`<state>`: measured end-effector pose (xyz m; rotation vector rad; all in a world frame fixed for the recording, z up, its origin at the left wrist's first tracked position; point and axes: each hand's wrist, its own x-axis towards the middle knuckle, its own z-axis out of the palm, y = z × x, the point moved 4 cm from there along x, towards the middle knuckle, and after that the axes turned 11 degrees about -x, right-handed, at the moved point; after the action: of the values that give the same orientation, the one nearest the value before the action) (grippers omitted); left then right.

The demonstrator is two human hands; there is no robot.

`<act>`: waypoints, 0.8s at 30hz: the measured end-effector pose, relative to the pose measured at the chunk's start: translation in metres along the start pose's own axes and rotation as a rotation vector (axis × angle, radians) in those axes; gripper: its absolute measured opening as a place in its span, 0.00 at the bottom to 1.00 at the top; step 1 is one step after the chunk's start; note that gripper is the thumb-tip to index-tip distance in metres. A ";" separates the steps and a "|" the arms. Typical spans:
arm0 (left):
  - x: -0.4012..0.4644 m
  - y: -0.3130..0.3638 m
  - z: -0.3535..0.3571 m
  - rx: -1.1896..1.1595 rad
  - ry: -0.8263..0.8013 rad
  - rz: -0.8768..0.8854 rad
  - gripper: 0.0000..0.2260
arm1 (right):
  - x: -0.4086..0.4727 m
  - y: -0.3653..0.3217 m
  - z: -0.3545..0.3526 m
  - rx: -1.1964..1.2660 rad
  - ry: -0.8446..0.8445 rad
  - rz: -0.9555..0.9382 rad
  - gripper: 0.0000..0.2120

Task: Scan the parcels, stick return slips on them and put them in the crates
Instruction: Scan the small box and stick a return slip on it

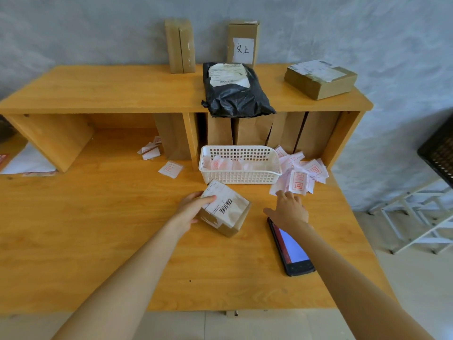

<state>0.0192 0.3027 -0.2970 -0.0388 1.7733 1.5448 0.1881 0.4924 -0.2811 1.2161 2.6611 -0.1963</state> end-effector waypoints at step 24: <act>0.022 0.058 0.017 0.423 -0.041 0.331 0.28 | -0.023 -0.005 0.006 0.100 -0.149 -0.254 0.31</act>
<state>-0.0157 0.3428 -0.2609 0.5122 2.1142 1.3410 0.1998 0.4717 -0.2815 0.8470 2.6929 -0.4470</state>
